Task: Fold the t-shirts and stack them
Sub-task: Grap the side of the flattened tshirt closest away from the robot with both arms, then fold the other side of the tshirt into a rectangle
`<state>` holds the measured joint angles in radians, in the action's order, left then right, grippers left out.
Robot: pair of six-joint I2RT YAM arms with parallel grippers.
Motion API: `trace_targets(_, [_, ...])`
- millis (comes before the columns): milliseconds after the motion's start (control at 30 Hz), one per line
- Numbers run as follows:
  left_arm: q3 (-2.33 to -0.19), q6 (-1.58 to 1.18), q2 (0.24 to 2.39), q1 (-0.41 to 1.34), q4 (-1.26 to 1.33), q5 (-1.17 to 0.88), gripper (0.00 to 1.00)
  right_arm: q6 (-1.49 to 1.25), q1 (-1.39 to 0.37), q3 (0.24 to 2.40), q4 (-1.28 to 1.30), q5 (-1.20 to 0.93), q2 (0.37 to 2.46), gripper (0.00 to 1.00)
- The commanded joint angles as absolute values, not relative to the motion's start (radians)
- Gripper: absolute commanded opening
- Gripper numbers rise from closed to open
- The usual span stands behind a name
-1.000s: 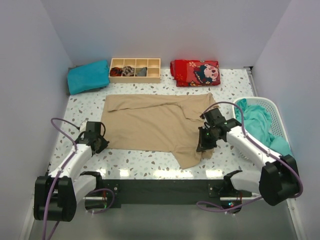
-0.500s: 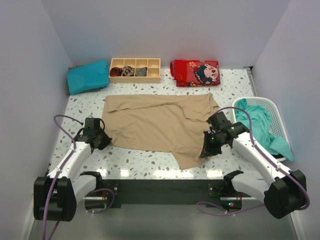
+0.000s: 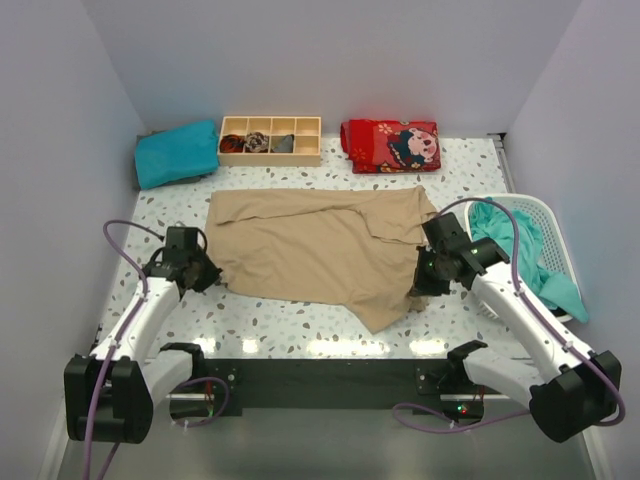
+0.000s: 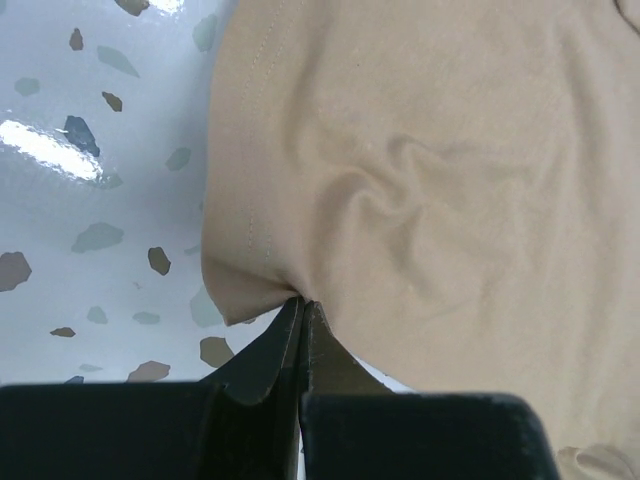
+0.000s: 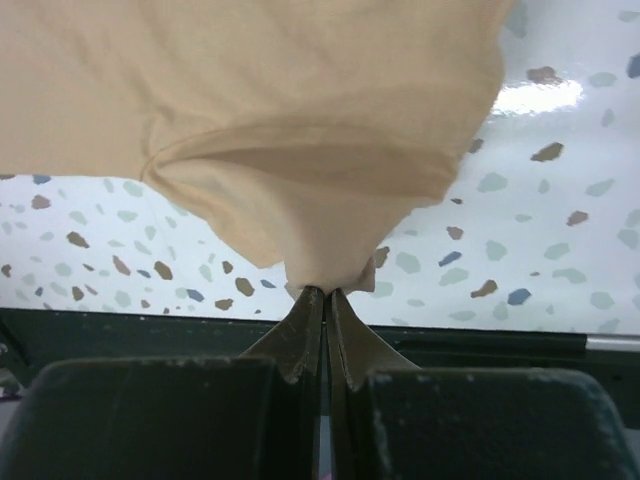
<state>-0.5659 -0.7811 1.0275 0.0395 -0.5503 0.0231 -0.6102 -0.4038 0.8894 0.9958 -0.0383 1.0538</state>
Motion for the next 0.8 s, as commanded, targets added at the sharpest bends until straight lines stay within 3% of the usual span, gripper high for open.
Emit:
trace_targets(0, [-0.609,-0.772,0.999,0.028,-0.592,0.057,0.00,-0.653,-0.399,0.937,1.081,0.110,1.032,0.00])
trace_targets(500, [-0.632,-0.779,0.993,-0.023,-0.635,0.074,0.00,-0.684,-0.334,0.956,1.149,0.238,0.974,0.00])
trace_targets(767, [-0.667,-0.732,1.046,-0.083,-0.607,0.029,0.00,-0.585,-0.284,0.948,1.010,0.016,1.064,0.00])
